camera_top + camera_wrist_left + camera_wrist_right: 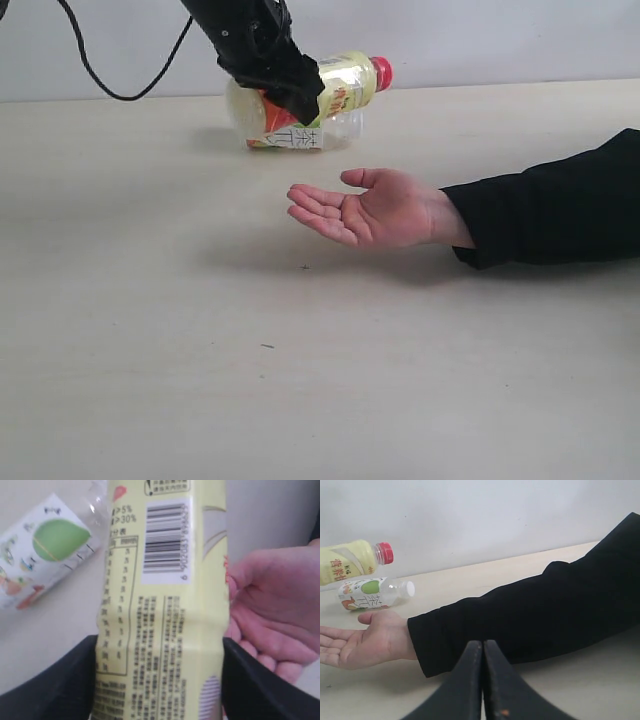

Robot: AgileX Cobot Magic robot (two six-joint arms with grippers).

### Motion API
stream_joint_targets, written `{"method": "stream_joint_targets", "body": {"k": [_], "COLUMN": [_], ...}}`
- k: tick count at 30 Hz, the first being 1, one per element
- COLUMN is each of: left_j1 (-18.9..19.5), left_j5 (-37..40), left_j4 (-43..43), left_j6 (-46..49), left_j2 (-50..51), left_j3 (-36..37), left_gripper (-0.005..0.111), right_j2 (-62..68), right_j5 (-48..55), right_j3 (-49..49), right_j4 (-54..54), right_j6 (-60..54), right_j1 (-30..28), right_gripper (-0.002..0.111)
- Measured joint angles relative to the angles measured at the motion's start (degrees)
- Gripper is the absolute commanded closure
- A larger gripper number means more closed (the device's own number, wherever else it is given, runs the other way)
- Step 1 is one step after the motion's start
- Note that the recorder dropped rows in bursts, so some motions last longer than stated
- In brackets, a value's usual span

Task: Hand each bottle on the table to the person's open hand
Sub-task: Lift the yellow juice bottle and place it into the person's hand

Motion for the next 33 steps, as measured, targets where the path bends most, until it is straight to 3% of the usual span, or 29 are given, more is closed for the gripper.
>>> {"method": "stream_joint_targets", "body": {"k": [4,10,15,22,27,29,33], "left_j1": [-0.61,-4.41,-9.24,-20.88,-23.45,-23.84,-23.84], "left_j5": [3.73,2.85,1.95,3.04,1.26,-1.12,-5.32], "left_j4": [-1.96,-0.38,8.24,27.01,29.07,29.17,29.66], "left_j6": [-9.16,-22.45,-33.06,-58.40,-71.57,-75.07,-78.54], "left_j2": [0.00,0.00,0.00,0.00,0.00,0.00,0.00], "left_j3": [0.12,1.95,2.36,5.97,8.68,10.30,11.66], "left_gripper": [0.107,0.107,0.107,0.107,0.107,0.099,0.069], "right_j2": [0.00,0.00,0.00,0.00,0.00,0.00,0.00], "right_j5": [0.00,0.00,0.00,0.00,0.00,0.00,0.00], "right_j3": [0.00,0.00,0.00,0.00,0.00,0.00,0.00], "right_j4": [0.00,0.00,0.00,0.00,0.00,0.00,0.00], "right_j6": [0.00,0.00,0.00,0.00,0.00,0.00,0.00], "right_j1": [0.00,0.00,0.00,0.00,0.00,0.00,0.00], "right_gripper": [0.108,0.108,0.108,0.108,0.108,0.108,0.108]}}
